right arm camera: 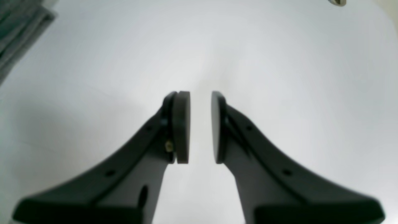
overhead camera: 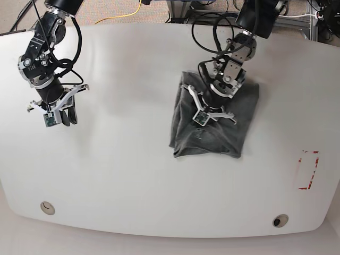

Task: Layout the t-shirt on the table in an organized manner, then fold the t-shirt properly
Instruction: 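Carry the folded shirt with the left gripper to the table edge, then release the shirt with the left gripper at the table edge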

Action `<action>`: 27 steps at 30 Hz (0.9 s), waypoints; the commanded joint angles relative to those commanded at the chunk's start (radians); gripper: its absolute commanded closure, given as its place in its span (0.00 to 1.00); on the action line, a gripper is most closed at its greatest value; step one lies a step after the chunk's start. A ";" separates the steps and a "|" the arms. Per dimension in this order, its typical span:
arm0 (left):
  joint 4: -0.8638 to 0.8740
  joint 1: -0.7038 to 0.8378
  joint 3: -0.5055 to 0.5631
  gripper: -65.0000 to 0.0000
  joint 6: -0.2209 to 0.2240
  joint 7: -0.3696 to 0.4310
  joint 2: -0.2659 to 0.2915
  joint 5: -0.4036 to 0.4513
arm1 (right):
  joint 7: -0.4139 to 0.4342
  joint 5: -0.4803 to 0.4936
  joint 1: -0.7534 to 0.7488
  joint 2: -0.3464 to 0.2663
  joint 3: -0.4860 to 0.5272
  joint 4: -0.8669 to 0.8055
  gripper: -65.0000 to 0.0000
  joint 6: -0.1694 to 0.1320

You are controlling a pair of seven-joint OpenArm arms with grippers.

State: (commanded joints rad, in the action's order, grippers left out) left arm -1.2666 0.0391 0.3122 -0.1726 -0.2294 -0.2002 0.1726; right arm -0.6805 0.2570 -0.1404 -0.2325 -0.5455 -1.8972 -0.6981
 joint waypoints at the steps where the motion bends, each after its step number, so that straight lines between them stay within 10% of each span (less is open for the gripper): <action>1: 0.000 0.006 -0.020 0.87 -0.018 0.000 -0.015 0.000 | 0.000 0.000 0.000 0.000 0.002 0.000 0.83 0.000; 14: 0.005 0.135 -0.282 0.87 -0.244 0.003 -0.245 0.000 | 0.000 -0.002 -0.017 0.034 0.000 -0.041 0.83 0.000; 27: 0.028 0.190 -0.427 0.87 -0.368 0.003 -0.416 0.000 | 0.000 0.000 -0.051 0.064 0.002 -0.055 0.83 0.000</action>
State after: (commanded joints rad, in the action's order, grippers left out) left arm -1.2390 0.2294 -0.1143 -0.5409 -0.2263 -0.6160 0.1726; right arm -0.6805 0.2570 -0.1910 -0.1680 -0.5439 -1.9525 -0.6981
